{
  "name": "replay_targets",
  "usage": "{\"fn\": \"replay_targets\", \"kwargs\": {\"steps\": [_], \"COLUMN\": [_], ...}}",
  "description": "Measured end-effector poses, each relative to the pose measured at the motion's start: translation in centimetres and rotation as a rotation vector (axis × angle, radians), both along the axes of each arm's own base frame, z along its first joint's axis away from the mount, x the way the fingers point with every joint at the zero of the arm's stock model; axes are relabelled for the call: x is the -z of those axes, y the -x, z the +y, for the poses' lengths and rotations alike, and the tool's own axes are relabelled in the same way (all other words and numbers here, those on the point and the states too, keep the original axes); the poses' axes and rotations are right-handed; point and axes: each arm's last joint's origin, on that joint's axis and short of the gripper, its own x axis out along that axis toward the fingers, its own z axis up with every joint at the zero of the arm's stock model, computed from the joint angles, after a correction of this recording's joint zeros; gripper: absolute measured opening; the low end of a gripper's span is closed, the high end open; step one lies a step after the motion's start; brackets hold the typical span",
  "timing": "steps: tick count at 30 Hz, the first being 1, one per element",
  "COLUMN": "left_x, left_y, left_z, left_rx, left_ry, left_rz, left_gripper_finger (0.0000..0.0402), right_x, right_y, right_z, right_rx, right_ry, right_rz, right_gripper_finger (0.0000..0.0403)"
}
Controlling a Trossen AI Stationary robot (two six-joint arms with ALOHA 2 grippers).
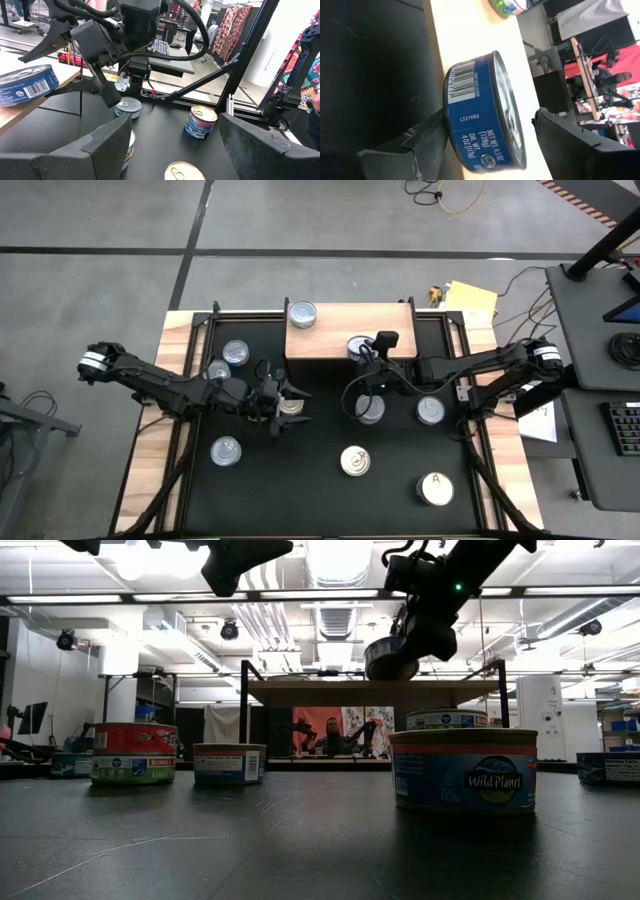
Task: Stack canned seafood by type on shelf
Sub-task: Put the blue tuna can on the shelf
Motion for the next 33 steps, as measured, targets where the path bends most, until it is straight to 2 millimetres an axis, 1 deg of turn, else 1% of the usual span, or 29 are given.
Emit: {"fn": "replay_targets", "kwargs": {"steps": [11,21,26,29,33], "left_x": [0.0,0.0,0.0,0.0,0.0], "left_y": [0.0,0.0,0.0,0.0,0.0], "left_z": [0.0,0.0,0.0,0.0,0.0], "left_rx": [0.0,-0.001,0.0,-0.001,-0.001], "left_ry": [0.0,0.004,0.004,0.004,0.004], "left_rz": [0.0,0.0,0.0,0.0,0.0], "left_gripper_finger": [0.0284,0.0284,0.0284,0.0284,0.0284], "right_x": [0.3,0.3,0.3,0.0,-1.1], "right_y": [0.3,0.4,0.4,0.6,1.4], "right_z": [0.0,-1.1,-1.1,-0.9,-0.2], "right_rx": [0.08,0.168,0.182,0.177,0.159], "right_ry": [-0.072,-0.113,-0.125,-0.129,-0.145], "right_rz": [-0.068,-0.137,-0.152,-0.163,-0.202], "right_gripper_finger": [0.0287,0.0281,0.029,0.0297,0.0301]}}
